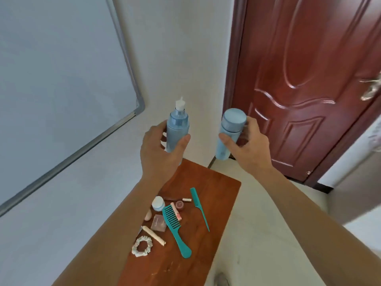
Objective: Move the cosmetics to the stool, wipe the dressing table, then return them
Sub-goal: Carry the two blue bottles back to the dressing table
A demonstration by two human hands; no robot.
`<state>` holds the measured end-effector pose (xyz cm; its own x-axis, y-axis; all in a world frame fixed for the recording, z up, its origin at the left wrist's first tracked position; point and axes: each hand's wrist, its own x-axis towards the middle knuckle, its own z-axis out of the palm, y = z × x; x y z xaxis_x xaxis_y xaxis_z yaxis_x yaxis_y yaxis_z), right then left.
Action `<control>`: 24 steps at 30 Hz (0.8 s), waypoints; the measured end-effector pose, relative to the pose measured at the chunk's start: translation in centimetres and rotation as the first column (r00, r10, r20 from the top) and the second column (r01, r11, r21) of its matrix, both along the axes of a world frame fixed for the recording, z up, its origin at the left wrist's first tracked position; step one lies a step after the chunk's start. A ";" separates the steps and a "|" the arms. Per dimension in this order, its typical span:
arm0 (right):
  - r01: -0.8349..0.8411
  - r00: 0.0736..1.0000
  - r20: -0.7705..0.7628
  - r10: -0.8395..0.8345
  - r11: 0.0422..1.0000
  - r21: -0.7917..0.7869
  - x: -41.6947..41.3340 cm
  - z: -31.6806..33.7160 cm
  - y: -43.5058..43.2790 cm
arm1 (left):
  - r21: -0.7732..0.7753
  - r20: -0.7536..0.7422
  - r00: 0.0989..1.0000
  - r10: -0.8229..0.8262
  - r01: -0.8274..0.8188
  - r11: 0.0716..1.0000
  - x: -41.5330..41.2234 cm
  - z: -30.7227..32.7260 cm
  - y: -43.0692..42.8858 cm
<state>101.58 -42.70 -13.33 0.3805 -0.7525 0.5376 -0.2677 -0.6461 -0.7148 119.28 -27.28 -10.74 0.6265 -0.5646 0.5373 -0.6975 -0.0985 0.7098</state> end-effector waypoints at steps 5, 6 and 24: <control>0.201 0.978 0.059 -0.200 0.979 -0.015 -12.8 3.0 -0.6 | -0.102 -0.020 0.968 -0.251 0.248 0.963 -9.1 3.3 -4.7; 0.253 0.964 0.083 -0.252 0.968 -0.001 -15.4 3.4 -0.9 | -0.108 -0.023 0.956 -0.291 0.287 0.952 -11.1 3.8 -5.9; 0.651 0.705 0.216 -0.675 0.737 0.181 -62.4 4.3 -12.6 | -0.178 -0.233 0.621 -0.748 0.729 0.661 -57.1 3.3 -29.6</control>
